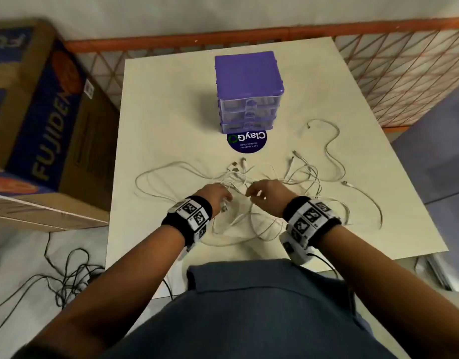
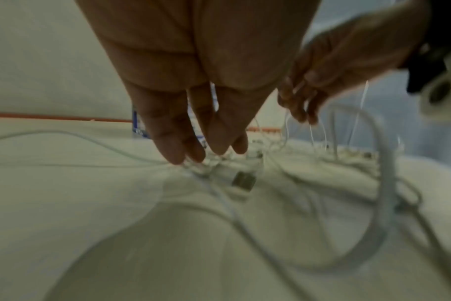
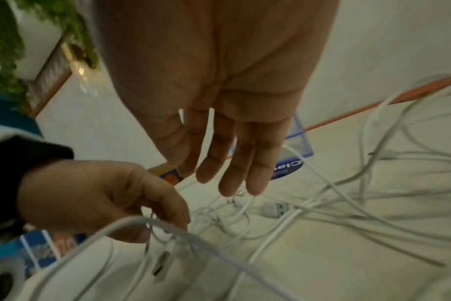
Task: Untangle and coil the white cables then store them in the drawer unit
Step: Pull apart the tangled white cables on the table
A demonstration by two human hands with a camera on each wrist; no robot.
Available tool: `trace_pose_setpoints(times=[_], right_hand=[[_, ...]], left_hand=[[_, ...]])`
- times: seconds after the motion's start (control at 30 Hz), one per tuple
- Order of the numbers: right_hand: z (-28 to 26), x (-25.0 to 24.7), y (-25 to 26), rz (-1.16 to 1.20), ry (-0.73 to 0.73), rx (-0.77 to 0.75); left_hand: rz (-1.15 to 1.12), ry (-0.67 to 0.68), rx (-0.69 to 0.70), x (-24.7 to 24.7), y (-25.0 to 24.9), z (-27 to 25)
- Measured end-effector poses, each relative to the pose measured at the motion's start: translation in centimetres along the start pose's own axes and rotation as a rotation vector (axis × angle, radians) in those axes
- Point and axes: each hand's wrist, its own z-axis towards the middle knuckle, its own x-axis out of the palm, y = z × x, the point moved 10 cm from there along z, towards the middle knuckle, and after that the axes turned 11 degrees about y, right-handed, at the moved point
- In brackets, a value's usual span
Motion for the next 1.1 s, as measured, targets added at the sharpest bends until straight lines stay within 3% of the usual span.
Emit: trace_pose_setpoints(times=[0.17,0.23,0.33,0.43,0.53,0.63,0.7,0.8,0.9,1.0,1.1], right_hand=[[3.0,2.7,0.2,-0.121,0.206,0.033],[3.6,2.8,0.1,-0.136,0.242,0.04],[4.2,2.3,0.9,-0.072,0.199,-0.01],[4.5,1.4,1.9,-0.078,0.109,-0.105],[4.0,-0.3,2.9,0.026,-0.02,-0.215],[3.1,-1.8,2.0,0.209,-0.087,-0.224],[2.8,-2.1,1.4,0.323,-0.065,-0.253],[2.7,-1.9,1.7,0.435,0.005,-0.283],[3.1,-2.1,1.8,0.476,-0.019,-0.286],[2.8,-3.4,0.0,0.611,-0.184,-0.242],[2.3,-4.5,-3.2,0.88,-0.281,-0.113]], left_hand=[[0.116,0.149,-0.068,1.3,1.5,0.9],[0.141,0.097,-0.069,0.2,1.2,0.7],[0.001,-0.261,-0.005,-3.7,-0.7,-1.3],[-0.53,-0.45,0.054,-5.2,-1.2,-3.1],[-0.705,-0.47,0.086,-5.5,-2.3,-2.9],[-0.877,-0.531,0.135,-6.6,-2.2,-2.9],[-0.945,-0.567,0.132,-7.3,-2.0,-3.0],[-1.029,-0.517,0.143,-7.4,-2.9,-2.2],[-1.068,-0.468,0.182,-7.8,-4.4,-1.3],[-1.09,-0.473,0.266,-9.0,-4.6,-0.3],[-0.91,-0.49,0.095,-8.7,-2.2,1.7]])
